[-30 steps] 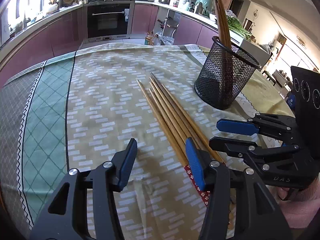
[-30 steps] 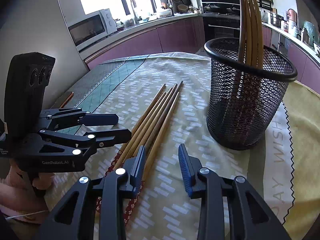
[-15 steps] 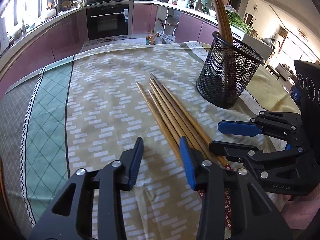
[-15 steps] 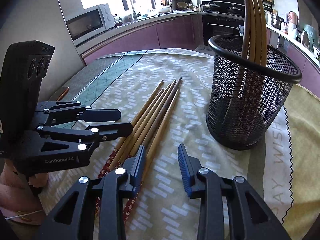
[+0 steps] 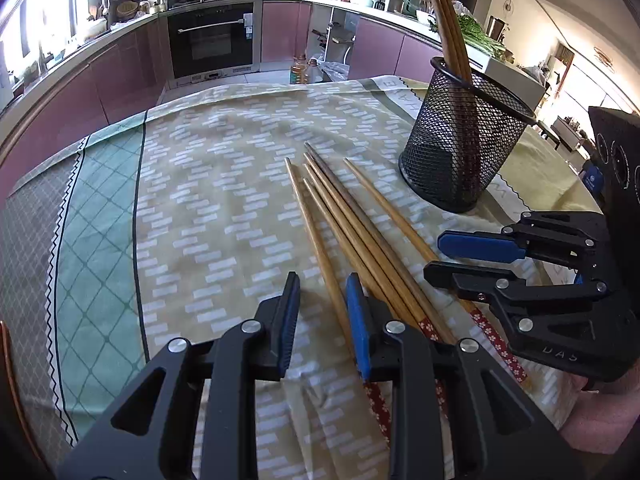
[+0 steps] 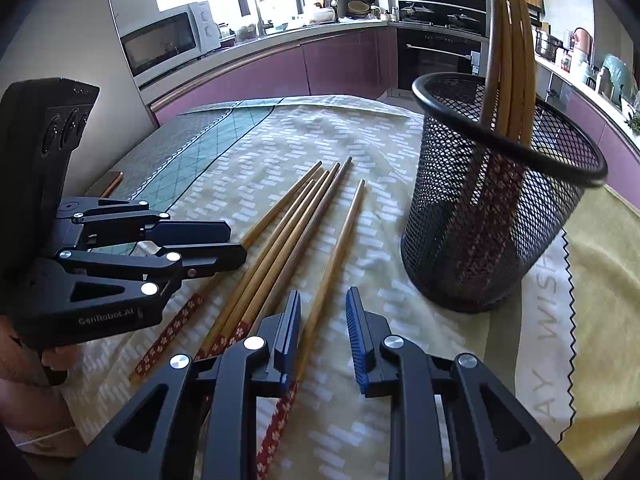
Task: Organize utensils
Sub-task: 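Move both grippers back to the remaining chopsticks on the cloth, then close the left gripper on a chopstick while the right gripper grasps another chopstick, then lift the left gripper's chopstick upright over the cup while the right gripper carries its own, then lower the left gripper's chopstick into the cup and open while the right gripper releases its own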
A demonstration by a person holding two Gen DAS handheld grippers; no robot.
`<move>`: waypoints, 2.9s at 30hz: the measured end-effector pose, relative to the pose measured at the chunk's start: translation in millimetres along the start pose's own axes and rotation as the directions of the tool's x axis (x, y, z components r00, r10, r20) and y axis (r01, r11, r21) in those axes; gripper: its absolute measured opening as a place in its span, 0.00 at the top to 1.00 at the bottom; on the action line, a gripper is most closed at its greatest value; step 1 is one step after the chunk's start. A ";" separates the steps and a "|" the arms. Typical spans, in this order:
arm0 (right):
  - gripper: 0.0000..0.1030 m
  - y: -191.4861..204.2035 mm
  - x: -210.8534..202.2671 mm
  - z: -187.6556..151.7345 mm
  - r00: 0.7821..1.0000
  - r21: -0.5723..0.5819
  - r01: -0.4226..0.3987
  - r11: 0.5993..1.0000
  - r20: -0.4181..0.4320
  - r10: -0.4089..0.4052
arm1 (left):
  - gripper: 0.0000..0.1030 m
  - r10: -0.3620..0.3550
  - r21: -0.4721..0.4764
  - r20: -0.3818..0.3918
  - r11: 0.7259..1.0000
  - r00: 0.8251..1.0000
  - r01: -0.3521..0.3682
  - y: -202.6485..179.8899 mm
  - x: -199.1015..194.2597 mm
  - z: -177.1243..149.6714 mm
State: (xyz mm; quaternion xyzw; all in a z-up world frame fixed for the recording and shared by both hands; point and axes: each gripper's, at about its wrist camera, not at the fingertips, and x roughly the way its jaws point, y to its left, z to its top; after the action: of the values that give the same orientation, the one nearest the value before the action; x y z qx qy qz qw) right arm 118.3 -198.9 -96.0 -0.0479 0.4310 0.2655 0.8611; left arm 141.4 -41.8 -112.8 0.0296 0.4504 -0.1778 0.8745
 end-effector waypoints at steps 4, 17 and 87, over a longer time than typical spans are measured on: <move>0.82 0.1 4.4 4.5 1.000 -0.003 0.012 1.000 0.001 -0.012 | 0.76 0.005 -0.003 -0.002 1.000 1.000 -0.005 -1.1 4.2 5.5; 0.95 -21.7 -13.2 -1.6 0.997 0.103 -0.072 0.992 0.049 0.067 | 0.93 -0.040 -0.100 0.049 0.994 0.998 0.044 8.4 -12.7 -1.3; 0.94 -71.9 -178.6 80.7 0.858 0.031 -0.015 0.999 0.514 -0.003 | 0.93 -0.310 0.109 0.444 0.950 0.841 0.293 -44.8 -150.6 144.4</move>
State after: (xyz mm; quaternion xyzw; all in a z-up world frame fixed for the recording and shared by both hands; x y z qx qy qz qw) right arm 124.9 -309.4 80.9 0.0405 0.1901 0.2640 0.9447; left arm 158.5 -71.5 97.9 -0.0678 0.2282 -0.3231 0.9159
